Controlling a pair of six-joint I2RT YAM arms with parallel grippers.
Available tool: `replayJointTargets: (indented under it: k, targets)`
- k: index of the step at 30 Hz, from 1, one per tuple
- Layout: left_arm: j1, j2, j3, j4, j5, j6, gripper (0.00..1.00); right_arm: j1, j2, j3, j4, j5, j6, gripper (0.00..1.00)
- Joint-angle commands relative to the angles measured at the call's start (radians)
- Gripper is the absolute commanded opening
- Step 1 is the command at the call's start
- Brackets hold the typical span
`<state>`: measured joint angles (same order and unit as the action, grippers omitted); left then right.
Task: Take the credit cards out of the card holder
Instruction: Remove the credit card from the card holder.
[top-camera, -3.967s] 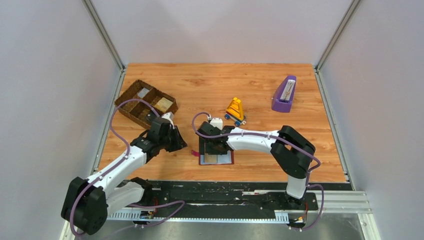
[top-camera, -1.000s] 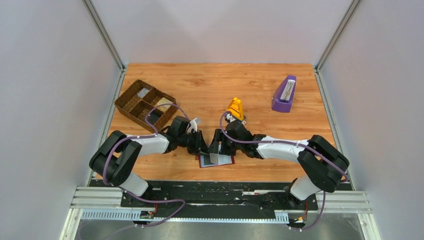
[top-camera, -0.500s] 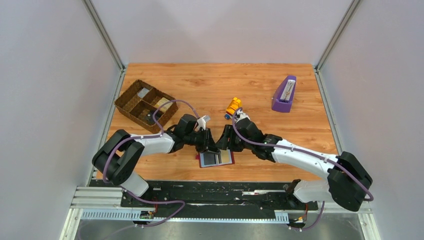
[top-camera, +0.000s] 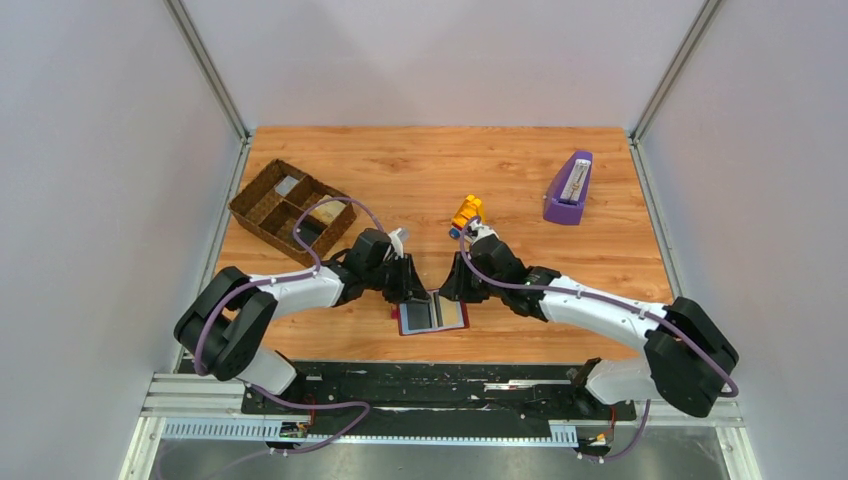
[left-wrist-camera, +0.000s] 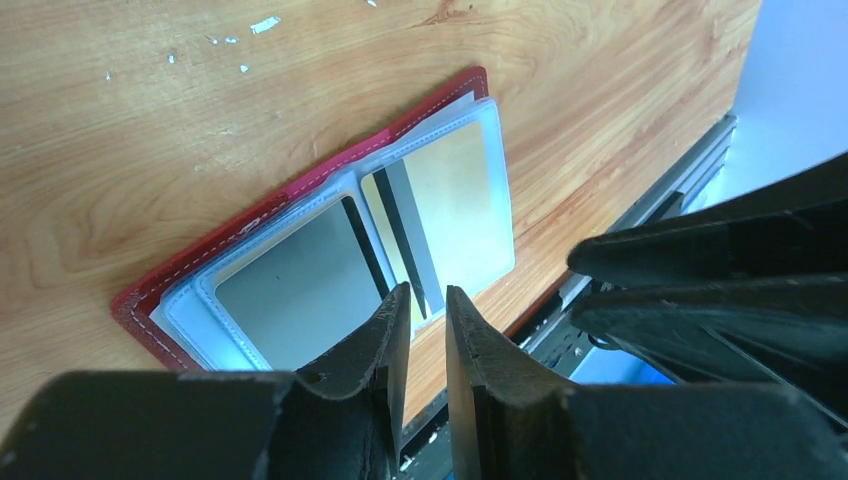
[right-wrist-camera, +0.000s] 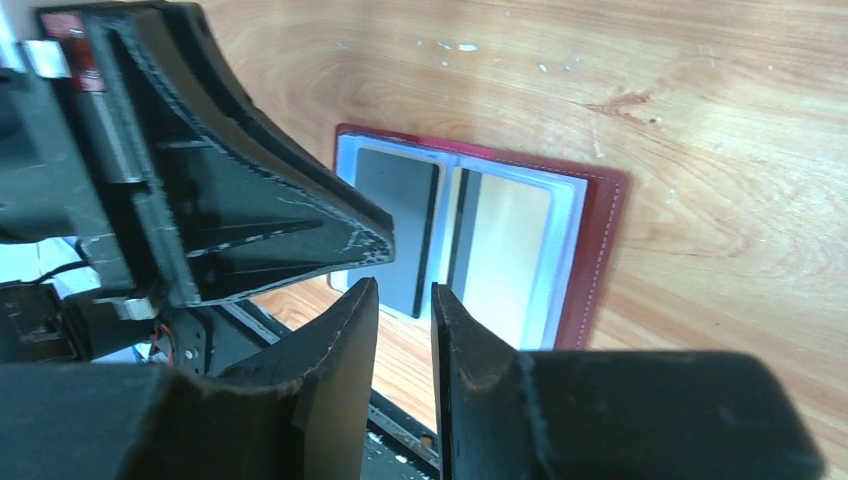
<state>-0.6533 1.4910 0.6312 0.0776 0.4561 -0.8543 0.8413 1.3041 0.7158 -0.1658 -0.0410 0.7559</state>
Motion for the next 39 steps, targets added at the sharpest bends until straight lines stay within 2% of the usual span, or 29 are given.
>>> replayJointTargets:
  k: [1,18,32,39]
  targets:
    - [-0.002,-0.014,-0.002,0.047,-0.029,0.012,0.27,-0.029,0.040,-0.016,0.064,-0.044,-0.039,0.26]
    - [-0.002,0.088,-0.009,0.106,-0.066,0.027,0.27,-0.105,0.182,-0.115,0.147,-0.118,-0.015,0.21]
    - [-0.002,0.146,-0.019,0.141,-0.076,0.013,0.31,-0.109,0.187,-0.123,0.150,-0.118,-0.006,0.20]
    - [-0.009,0.122,-0.024,0.080,-0.122,-0.028,0.32,-0.108,0.187,-0.124,0.156,-0.125,0.002,0.18]
